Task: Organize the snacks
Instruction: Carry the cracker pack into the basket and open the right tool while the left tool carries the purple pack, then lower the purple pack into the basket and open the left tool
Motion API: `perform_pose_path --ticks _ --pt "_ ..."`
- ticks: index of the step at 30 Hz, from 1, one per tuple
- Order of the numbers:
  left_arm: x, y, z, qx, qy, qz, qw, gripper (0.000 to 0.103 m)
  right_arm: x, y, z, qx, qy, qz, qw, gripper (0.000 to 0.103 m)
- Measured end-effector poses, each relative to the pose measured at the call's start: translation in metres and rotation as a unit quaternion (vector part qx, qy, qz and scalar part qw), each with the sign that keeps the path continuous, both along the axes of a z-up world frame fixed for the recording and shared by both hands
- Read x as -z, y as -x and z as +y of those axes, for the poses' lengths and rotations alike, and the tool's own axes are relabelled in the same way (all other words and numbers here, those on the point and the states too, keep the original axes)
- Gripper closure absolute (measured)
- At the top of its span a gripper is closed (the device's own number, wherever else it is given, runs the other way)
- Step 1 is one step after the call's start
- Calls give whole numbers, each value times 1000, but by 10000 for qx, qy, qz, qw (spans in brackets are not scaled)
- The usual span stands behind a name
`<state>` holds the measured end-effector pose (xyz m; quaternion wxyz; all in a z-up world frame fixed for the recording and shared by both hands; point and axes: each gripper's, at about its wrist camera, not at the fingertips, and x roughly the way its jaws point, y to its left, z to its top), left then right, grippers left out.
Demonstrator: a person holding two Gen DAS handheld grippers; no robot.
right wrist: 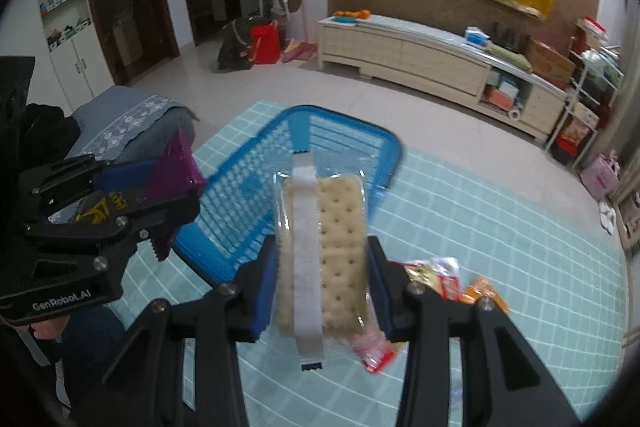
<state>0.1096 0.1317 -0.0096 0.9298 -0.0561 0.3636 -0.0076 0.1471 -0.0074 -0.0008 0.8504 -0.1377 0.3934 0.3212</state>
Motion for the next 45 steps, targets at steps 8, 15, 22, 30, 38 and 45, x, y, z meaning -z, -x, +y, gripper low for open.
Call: perform_pose_path --ticks 8,15,22,30,38,45 --pt "11 -3 37 -282 69 211 9994 55 20 -13 50 -99 201 384 9990 56" --pt "22 -9 64 -428 266 281 9983 55 42 -30 72 -41 296 770 9966 56" --pt "31 -9 77 -566 427 387 9967 55 58 -34 90 -116 326 963 9948 52" --pt "24 -7 76 -576 463 382 9965 55 42 -28 84 -100 305 617 9976 9" --pt "10 -7 55 -381 405 286 9980 55 18 -28 52 228 203 314 9990 0" --pt "8 -11 36 -184 409 231 9987 55 12 -33 19 614 97 233 9978 0"
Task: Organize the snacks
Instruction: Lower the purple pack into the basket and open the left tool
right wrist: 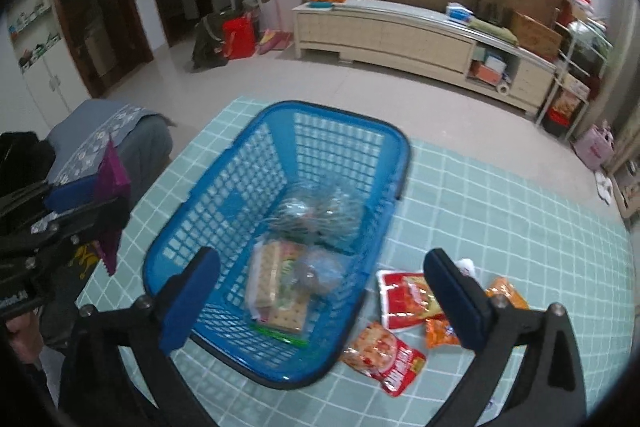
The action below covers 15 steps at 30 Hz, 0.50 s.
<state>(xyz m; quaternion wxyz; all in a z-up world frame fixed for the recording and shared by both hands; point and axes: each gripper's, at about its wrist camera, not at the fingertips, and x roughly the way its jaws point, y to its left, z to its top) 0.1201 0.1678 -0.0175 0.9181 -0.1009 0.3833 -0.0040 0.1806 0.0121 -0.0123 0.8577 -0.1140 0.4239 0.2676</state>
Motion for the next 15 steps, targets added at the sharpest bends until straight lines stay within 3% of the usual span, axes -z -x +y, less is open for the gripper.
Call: perform_pose_path --ticks 9,15 --pt "12 -18 -17 221 10 142 9997 55 8 -4 -24 225 40 -28 9997 0" --pt "31 -30 -24 277 25 393 9988 54 20 -9 -35 263 27 306 9992 0"
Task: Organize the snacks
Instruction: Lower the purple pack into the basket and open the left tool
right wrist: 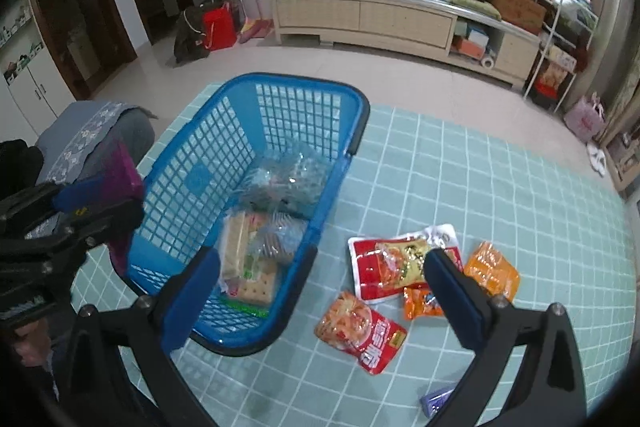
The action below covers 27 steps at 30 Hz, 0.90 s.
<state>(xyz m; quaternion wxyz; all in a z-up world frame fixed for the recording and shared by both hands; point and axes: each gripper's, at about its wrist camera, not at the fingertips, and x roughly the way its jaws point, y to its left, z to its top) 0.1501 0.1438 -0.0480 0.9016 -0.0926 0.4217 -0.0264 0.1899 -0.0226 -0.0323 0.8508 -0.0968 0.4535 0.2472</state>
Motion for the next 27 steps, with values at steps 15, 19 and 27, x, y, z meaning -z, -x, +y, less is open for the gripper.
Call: perform_pose_path --ticks 15,19,27 --pt "5 3 -23 96 -193 13 9998 38 0 3 -26 87 -117 -115 9998 0" --pt "-2 11 -38 192 -322 -77 9993 35 -7 9 -42 113 -157 -165 9997 0" --pt "-20 20 -72 411 -457 -247 9978 30 -21 20 -81 243 -185 -265 9992 0"
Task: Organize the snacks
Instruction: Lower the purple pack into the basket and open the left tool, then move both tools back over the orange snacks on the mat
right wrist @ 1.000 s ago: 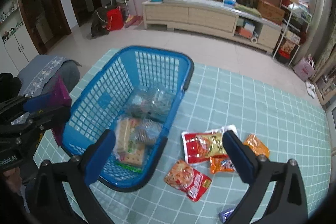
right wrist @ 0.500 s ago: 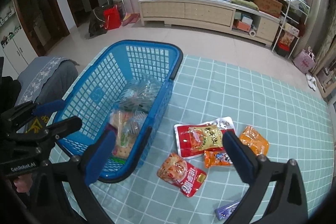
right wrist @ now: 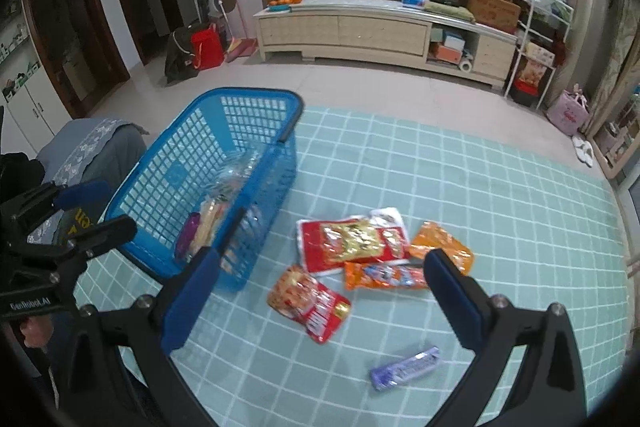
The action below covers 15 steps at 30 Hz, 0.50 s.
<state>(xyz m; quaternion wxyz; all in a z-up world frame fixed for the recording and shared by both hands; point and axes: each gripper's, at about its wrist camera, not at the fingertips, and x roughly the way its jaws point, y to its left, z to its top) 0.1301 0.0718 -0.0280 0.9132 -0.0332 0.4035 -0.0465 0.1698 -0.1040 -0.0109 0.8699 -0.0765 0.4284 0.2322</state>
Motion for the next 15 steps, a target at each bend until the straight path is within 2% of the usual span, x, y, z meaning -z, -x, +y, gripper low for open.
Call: perform_pose_path --ticks 8,15 --pt "-5 -1 -54 447 -174 -41 9988 28 -14 8 -46 151 40 -127 9998 0" --pt "4 -8 -104 883 -363 58 9954 28 -11 15 -79 319 166 -197 9992 0"
